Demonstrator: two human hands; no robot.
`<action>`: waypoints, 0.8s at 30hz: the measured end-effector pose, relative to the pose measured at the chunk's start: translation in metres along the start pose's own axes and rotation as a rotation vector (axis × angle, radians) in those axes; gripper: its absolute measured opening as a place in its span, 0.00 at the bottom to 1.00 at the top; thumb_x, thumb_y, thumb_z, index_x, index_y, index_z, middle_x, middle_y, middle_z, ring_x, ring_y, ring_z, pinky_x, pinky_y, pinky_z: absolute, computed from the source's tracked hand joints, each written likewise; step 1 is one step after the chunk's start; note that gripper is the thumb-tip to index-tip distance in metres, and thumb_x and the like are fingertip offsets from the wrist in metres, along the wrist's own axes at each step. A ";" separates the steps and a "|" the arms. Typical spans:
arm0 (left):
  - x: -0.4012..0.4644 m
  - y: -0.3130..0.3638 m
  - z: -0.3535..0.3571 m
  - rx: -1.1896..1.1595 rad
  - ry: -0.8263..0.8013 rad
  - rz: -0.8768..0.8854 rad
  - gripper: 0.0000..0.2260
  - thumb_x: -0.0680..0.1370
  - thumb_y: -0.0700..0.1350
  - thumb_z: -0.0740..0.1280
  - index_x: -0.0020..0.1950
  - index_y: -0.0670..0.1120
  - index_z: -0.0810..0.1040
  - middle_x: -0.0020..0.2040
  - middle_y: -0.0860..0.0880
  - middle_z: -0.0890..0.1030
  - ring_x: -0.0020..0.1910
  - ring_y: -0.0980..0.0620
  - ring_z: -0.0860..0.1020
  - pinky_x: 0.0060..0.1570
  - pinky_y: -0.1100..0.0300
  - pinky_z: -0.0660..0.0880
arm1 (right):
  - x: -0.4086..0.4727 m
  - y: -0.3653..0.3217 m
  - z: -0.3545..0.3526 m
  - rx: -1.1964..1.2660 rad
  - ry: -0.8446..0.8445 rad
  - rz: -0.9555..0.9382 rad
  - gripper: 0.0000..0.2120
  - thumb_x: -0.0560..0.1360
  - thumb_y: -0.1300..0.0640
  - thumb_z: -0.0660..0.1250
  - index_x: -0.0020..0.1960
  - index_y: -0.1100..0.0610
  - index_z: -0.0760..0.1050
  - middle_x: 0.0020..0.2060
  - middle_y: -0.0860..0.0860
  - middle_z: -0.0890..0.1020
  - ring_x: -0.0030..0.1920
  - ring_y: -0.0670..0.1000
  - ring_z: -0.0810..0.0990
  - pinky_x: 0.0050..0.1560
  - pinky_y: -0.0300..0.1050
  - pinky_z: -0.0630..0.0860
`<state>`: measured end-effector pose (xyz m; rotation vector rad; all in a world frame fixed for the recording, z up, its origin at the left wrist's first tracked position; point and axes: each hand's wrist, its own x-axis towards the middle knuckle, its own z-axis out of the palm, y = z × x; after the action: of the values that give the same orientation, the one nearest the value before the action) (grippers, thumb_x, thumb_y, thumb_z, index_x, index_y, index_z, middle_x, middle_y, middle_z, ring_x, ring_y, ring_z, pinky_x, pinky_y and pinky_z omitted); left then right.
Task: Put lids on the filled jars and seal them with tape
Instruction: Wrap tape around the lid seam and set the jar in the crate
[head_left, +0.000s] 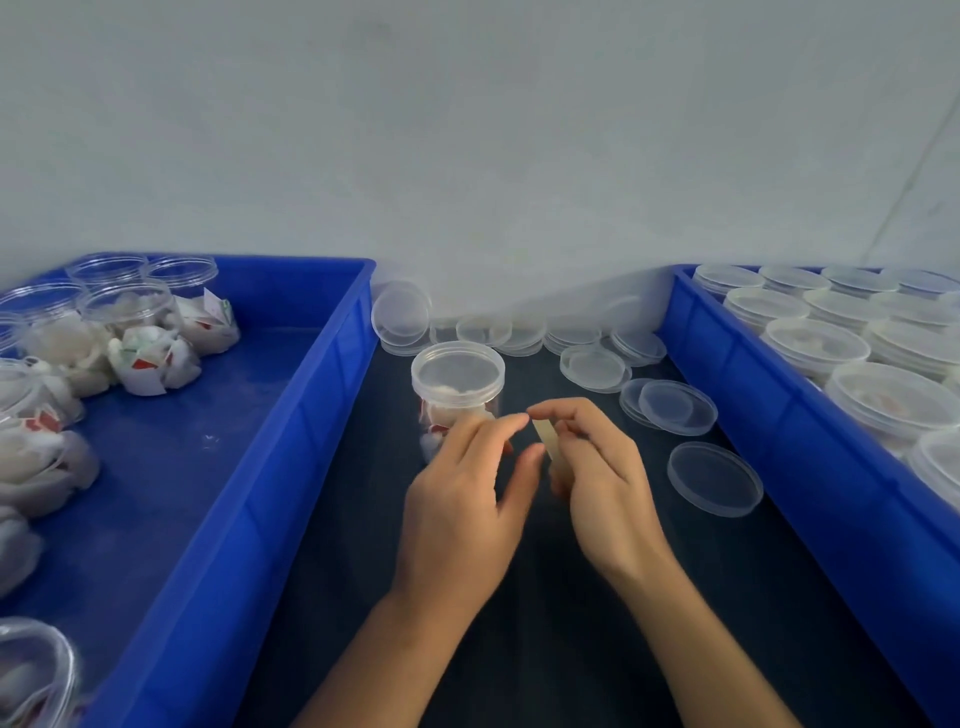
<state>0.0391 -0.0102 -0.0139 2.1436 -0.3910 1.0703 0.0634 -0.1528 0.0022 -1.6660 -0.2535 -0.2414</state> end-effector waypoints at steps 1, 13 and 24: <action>0.000 0.001 0.001 -0.019 -0.010 -0.043 0.12 0.84 0.47 0.70 0.65 0.43 0.83 0.51 0.52 0.80 0.46 0.53 0.81 0.41 0.52 0.81 | -0.002 -0.001 0.000 -0.001 -0.011 -0.013 0.20 0.84 0.65 0.55 0.54 0.48 0.83 0.33 0.48 0.72 0.34 0.49 0.70 0.38 0.51 0.71; 0.001 -0.001 0.004 -0.128 -0.021 -0.236 0.06 0.79 0.44 0.78 0.54 0.45 0.87 0.48 0.55 0.84 0.45 0.56 0.82 0.46 0.56 0.80 | -0.005 0.003 0.002 -0.239 -0.071 -0.131 0.20 0.82 0.69 0.60 0.49 0.44 0.77 0.48 0.44 0.80 0.47 0.50 0.80 0.47 0.42 0.73; 0.002 -0.002 0.001 -0.174 -0.042 -0.325 0.01 0.78 0.40 0.77 0.47 0.46 0.87 0.42 0.57 0.85 0.42 0.57 0.83 0.43 0.62 0.80 | -0.008 0.004 -0.002 -0.419 -0.151 -0.155 0.11 0.86 0.59 0.59 0.59 0.43 0.73 0.49 0.39 0.78 0.51 0.46 0.79 0.47 0.35 0.74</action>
<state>0.0422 -0.0089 -0.0132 1.9924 -0.1413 0.7792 0.0572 -0.1556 -0.0032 -2.0855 -0.4720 -0.3000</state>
